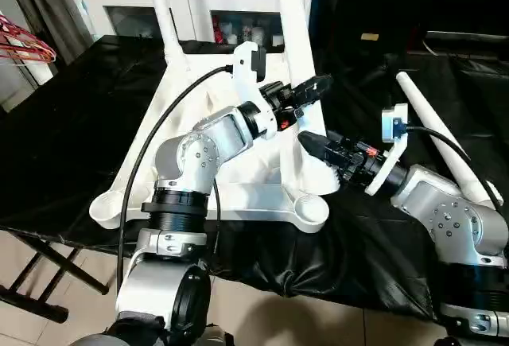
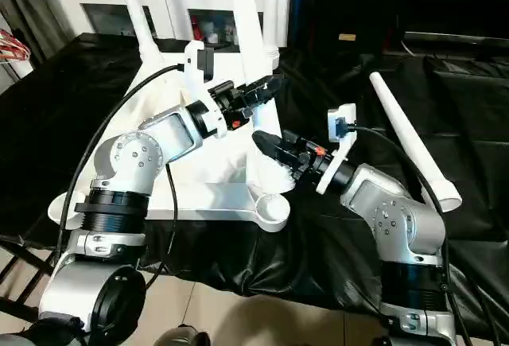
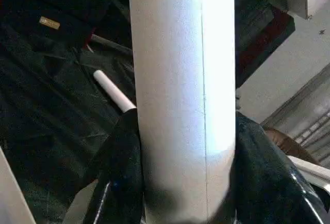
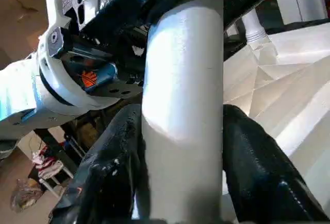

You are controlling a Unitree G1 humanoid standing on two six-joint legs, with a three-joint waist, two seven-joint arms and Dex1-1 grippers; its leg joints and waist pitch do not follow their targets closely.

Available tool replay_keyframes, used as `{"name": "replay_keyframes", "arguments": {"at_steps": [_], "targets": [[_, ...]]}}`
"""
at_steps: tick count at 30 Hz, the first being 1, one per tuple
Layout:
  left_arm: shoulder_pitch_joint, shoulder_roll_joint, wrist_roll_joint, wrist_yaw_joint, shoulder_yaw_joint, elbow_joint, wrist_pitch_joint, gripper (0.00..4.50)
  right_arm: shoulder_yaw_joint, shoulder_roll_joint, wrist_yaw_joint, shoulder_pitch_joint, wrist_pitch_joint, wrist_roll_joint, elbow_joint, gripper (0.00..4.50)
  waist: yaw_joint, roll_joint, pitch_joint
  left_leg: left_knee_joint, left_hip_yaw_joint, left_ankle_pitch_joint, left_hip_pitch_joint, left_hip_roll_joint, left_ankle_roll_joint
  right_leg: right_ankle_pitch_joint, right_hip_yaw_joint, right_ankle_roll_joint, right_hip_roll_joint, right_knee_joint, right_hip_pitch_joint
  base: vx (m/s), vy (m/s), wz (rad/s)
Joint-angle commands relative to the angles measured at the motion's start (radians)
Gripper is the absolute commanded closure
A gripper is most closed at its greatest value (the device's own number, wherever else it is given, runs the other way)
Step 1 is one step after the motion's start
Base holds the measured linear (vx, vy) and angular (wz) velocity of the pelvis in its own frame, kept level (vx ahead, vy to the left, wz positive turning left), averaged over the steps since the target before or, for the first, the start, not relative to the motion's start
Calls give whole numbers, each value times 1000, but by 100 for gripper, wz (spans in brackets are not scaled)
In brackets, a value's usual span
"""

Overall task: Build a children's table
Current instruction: Pick table leg

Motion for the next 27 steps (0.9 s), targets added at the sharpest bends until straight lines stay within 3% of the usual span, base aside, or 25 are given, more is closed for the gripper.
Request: {"name": "replay_keyframes", "arguments": {"at_steps": [1,3,4,7,8,10,11,17,23,27], "targets": [[0,28,13,-38,-21,-22,-27,255,13,-13,22,3,40,42,-35,190,3,-27,-84,-53,-5,-81,8,10,62,-222,36,-126,-69,-80,66,0,0,0],[4,36,13,-60,-29,-21,-31,255,14,-17,29,3,51,51,-33,188,4,-28,-84,-53,-6,-82,8,10,62,-231,36,-121,-70,-81,66,0,0,0],[24,74,-6,-180,-71,-45,-23,256,25,-40,68,-2,74,64,-24,182,6,-30,-84,-54,-6,-79,7,9,65,-231,36,-119,-71,-81,68,0,0,0],[35,102,-20,-267,-102,-62,-19,259,38,-60,99,-9,86,68,-12,157,4,-27,-86,-53,-6,-69,8,13,65,-205,38,-129,-71,-74,65,0,0,0],[42,133,-37,-350,-128,-77,-6,259,63,-82,134,-16,86,60,-1,145,6,-32,-85,-54,-5,-73,9,12,65,-212,37,-135,-72,-75,65,0,0,0],[48,164,-56,-441,-153,-93,1,259,97,-108,177,-22,88,50,11,127,9,-27,-85,-54,-5,-76,10,16,64,-223,38,-141,-72,-72,63,0,0,0],[47,189,-85,-518,-165,-104,17,259,133,-133,231,-26,96,51,19,127,9,-30,-84,-53,-3,-86,10,15,63,-221,38,-146,-72,-72,62,0,0,0],[46,229,-148,-663,-190,-126,70,260,199,-155,327,-44,113,64,30,110,21,-27,-83,-52,-2,-99,13,19,59,-252,40,-152,-75,-73,59,0,0,0],[47,233,-165,-712,-199,-120,70,261,226,-158,353,-58,116,71,37,181,28,-24,-85,-53,-4,-102,13,19,44,-247,41,-149,-73,-70,59,0,0,0],[48,235,-168,-726,-203,-119,72,261,226,-166,363,-50,112,73,33,200,27,-24,-86,-52,-4,-99,12,18,44,-229,41,-148,-72,-69,62,0,0,0]]}}
